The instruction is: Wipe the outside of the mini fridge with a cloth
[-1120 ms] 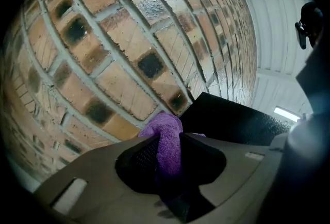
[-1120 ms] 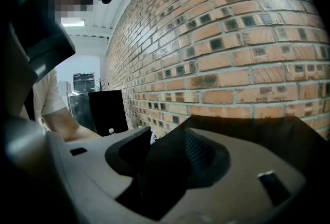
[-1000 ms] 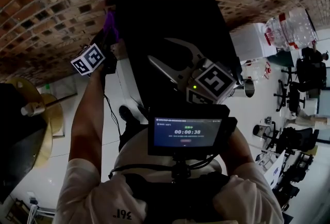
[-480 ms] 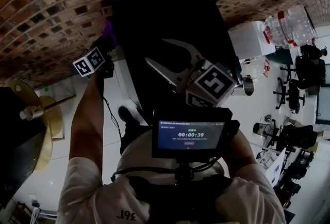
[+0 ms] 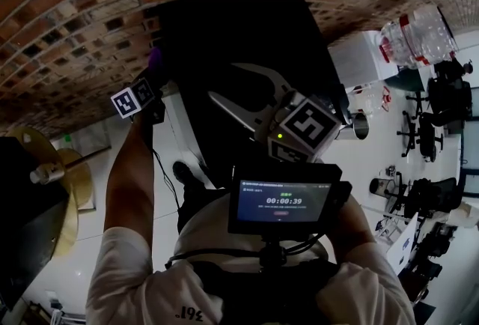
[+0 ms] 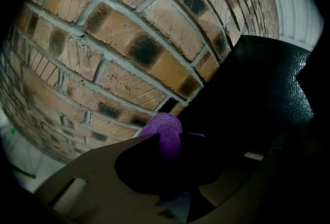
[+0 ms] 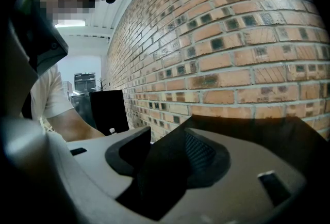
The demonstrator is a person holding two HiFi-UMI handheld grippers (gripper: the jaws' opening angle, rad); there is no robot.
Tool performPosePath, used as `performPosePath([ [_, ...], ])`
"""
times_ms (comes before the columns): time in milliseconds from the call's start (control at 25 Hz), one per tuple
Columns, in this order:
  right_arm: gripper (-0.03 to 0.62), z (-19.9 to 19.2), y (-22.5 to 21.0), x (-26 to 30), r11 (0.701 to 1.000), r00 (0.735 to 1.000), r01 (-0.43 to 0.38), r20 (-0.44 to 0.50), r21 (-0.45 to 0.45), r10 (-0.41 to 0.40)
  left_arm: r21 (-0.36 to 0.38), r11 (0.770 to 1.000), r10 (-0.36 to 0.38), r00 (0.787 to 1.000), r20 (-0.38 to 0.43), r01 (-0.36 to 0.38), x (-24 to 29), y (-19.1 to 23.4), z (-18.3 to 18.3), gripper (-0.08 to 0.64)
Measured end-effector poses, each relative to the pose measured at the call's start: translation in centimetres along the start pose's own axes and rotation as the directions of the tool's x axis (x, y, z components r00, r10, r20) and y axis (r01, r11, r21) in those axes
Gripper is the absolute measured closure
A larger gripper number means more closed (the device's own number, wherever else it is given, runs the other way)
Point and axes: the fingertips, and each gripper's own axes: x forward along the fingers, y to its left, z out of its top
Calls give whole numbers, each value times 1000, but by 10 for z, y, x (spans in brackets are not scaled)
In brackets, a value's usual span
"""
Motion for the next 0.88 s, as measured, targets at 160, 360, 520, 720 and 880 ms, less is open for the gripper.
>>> performPosePath([
  [160, 393, 1, 1, -1, 1000, 1000, -2, 6, 5, 2, 3, 1000, -6, 1000, -5, 6, -4, -3, 1, 450],
  [360, 393, 2, -1, -3, 1000, 1000, -2, 6, 8, 2, -24, 999, -38, 998, 50, 39, -22, -6, 8, 449],
  [520, 393, 2, 3, -2, 1000, 1000, 3, 1, 7, -3, -65, 987, -135, 976, 170, 148, -58, -33, 34, 449],
  [720, 393, 1, 4, 0, 1000, 1000, 10, 8, 5, -10, -57, 972, -204, 940, 274, 228, -112, -57, 56, 449],
  [880, 393, 1, -7, 0, 1000, 1000, 21, 15, 11, -21, -4, 951, -290, 899, 328, 309, -145, -103, 75, 448],
])
